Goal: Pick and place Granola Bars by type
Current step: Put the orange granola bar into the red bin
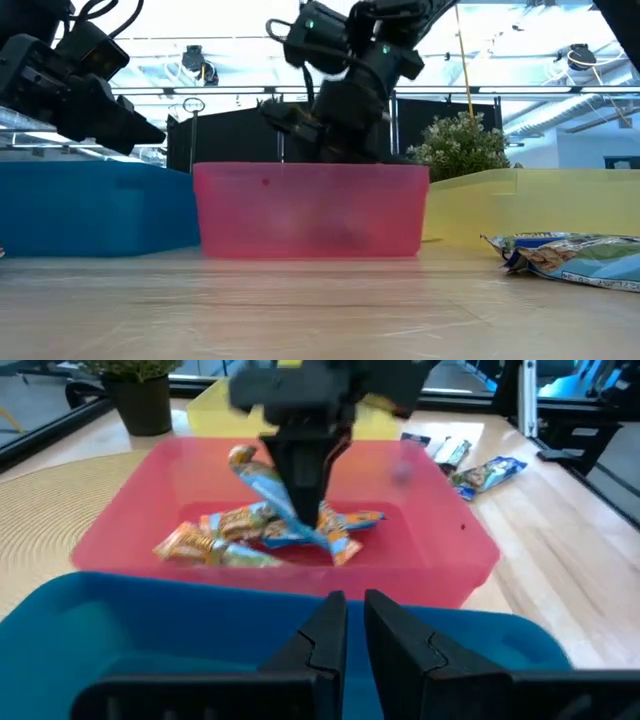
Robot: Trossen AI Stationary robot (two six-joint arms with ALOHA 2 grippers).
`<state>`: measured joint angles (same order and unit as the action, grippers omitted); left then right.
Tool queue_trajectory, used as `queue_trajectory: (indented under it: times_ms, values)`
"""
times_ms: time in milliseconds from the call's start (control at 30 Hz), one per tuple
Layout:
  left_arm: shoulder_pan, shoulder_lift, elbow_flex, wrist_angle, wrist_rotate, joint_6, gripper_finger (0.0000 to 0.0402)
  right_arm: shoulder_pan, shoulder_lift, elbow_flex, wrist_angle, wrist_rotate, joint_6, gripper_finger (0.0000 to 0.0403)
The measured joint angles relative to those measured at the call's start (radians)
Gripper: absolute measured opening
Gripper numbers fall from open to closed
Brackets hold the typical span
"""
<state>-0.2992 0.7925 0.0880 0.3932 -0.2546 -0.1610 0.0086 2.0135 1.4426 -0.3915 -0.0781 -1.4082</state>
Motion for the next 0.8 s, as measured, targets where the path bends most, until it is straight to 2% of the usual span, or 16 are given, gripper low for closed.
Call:
queue_trajectory:
  times_ms: [233,533,633,800]
  values:
    - [-0.009,0.0,0.0,0.002,-0.003,-0.002,0.0047,0.001,0.001,-0.007,-0.002,0.104,0.005,0.0077]
    - [-0.018,0.0,0.0,0.001,-0.012,-0.025,0.0047,0.041,0.001,-0.007,-0.001,0.139,-0.133,0.0147]
    - [-0.018,0.0,0.0,0.001,-0.012,-0.029,0.0047,0.046,0.001,-0.007,0.022,0.145,-0.12,0.0169]
    - [-0.018,0.0,0.0,-0.003,-0.012,-0.033,0.0047,0.046,-0.031,-0.01,0.005,0.248,-0.073,0.0187]
